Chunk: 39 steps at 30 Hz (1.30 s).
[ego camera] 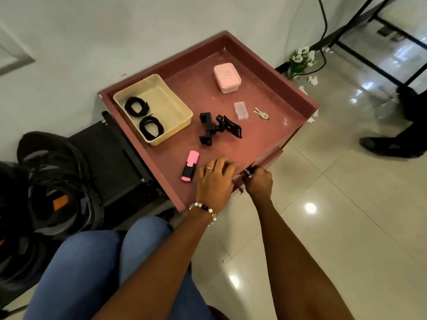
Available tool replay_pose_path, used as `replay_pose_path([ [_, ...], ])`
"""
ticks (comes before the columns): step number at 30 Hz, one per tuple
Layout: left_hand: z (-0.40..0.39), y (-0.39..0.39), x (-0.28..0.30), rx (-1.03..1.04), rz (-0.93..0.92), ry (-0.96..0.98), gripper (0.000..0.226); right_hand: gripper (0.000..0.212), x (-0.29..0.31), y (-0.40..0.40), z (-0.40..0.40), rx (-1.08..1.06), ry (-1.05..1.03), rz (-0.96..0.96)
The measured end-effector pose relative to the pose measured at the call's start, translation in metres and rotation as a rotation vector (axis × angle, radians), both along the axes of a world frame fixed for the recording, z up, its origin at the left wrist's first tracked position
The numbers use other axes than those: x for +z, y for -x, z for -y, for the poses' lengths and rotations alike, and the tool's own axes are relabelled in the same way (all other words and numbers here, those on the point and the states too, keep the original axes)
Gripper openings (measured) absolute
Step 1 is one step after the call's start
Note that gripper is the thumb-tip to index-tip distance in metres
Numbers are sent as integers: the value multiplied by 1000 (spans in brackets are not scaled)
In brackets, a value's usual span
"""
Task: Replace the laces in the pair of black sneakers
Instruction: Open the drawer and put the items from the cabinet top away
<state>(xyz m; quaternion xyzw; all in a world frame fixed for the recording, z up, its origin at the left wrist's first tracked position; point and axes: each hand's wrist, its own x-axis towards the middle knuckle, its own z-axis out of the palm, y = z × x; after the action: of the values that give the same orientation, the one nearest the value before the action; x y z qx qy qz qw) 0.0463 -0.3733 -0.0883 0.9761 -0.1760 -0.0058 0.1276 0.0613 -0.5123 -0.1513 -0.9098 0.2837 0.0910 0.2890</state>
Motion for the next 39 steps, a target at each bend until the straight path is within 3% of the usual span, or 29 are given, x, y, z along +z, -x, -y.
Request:
replay_pose_path([
  [8, 1, 10, -2, 61, 25, -102, 68, 35, 8, -1, 4, -14, -41, -39],
  [14, -1, 14, -2, 33, -55, -94, 60, 30, 13, 4, 5, -147, -154, -4],
  [20, 10, 28, 1, -111, -94, -160, 81, 32, 3, 55, 36, -256, -176, 1],
  [24, 18, 46, 4, -51, -77, -81, 66, 35, 3, 91, 57, -297, -165, -20],
  [29, 11, 59, 4, -51, -120, -219, 57, 25, 10, 133, 77, -341, -144, -64],
  [36, 9, 68, 8, -38, -122, -213, 50, 23, 23, 155, 89, -381, -186, -179],
  [39, 7, 63, 9, -30, -114, -140, 48, 25, 42, 148, 90, -524, -163, -156],
])
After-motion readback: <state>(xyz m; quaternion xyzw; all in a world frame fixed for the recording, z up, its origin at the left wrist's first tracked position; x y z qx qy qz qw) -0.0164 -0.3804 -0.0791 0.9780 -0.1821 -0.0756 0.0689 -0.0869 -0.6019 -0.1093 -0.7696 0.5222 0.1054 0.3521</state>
